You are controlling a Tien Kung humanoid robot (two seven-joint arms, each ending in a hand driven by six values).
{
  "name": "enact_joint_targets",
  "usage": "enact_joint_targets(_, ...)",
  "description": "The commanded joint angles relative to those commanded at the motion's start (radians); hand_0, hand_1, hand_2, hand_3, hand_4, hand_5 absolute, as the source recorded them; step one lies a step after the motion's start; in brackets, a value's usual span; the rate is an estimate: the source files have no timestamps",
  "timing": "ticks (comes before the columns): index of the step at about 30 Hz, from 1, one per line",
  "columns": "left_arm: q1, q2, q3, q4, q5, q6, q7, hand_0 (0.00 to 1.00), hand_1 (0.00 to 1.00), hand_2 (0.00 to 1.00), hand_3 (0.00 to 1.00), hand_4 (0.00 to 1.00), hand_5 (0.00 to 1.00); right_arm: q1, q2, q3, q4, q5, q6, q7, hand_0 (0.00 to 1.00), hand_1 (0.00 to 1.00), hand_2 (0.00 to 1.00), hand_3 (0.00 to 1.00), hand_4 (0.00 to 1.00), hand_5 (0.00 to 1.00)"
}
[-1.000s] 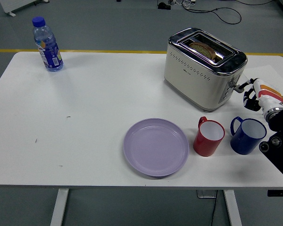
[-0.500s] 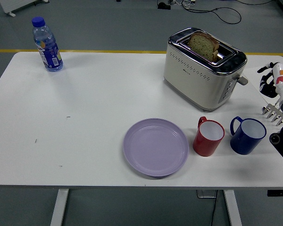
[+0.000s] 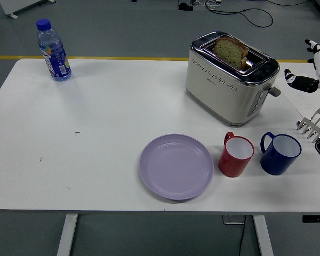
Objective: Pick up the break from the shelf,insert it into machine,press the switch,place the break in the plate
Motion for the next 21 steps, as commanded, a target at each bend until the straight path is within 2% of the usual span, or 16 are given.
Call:
enact_joint_targets(4,-0.002,0.0,0.004,0.0,-0.006,0.001,0.0,0.605,0.467,0.465,0.546,0.291,0.922,0.029,0.009,-0.02,0.004,0.021,-0.011,0.012,0.802,0.791,0.948,0.979,0.744,0.347)
enact_joint_targets(10,-0.006,0.0,0.006,0.0,-0.008,0.0,0.0,0.605,0.466,0.463,0.546,0.293,0.923,0.114,0.027,-0.066,-0.009,0.049,0.012,0.013,0.811,0.791,0.945,0.968,0.766,0.364)
enact_joint_targets(11,-0.007,0.0,0.008,0.0,-0.012,0.0,0.0,0.605,0.466,0.463,0.546,0.293,0.923,0.151,0.038,-0.088,-0.026,0.062,0.032,0.008,0.811,0.791,0.945,0.968,0.766,0.364)
enact_joint_targets(12,-0.007,0.0,0.009,0.0,-0.013,0.0,0.0,0.605,0.466,0.463,0.546,0.294,0.924,0.169,0.041,-0.094,-0.03,0.065,0.038,0.006,0.813,0.79,0.925,0.918,0.768,0.359)
enact_joint_targets(13,-0.007,0.0,0.009,0.0,-0.013,0.0,0.0,0.605,0.466,0.463,0.546,0.294,0.924,0.176,0.042,-0.096,-0.032,0.066,0.04,0.006,0.813,0.79,0.925,0.918,0.768,0.359)
enact_joint_targets(17,-0.01,0.0,0.018,0.0,-0.024,0.001,0.0,0.605,0.466,0.463,0.546,0.294,0.924,0.286,0.071,-0.164,-0.106,0.07,0.1,-0.027,0.813,0.79,0.925,0.918,0.768,0.359)
enact_joint_targets(18,-0.01,0.0,0.02,0.0,-0.027,0.001,0.0,0.604,0.466,0.46,0.546,0.293,0.923,0.313,0.079,-0.18,-0.127,0.068,0.12,-0.035,0.8,0.778,0.879,0.889,0.769,0.346)
enact_joint_targets(21,-0.011,0.0,0.025,0.0,-0.031,0.001,0.0,0.604,0.466,0.46,0.546,0.293,0.923,0.384,0.111,-0.228,-0.191,0.062,0.168,-0.043,0.8,0.778,0.879,0.889,0.769,0.346)
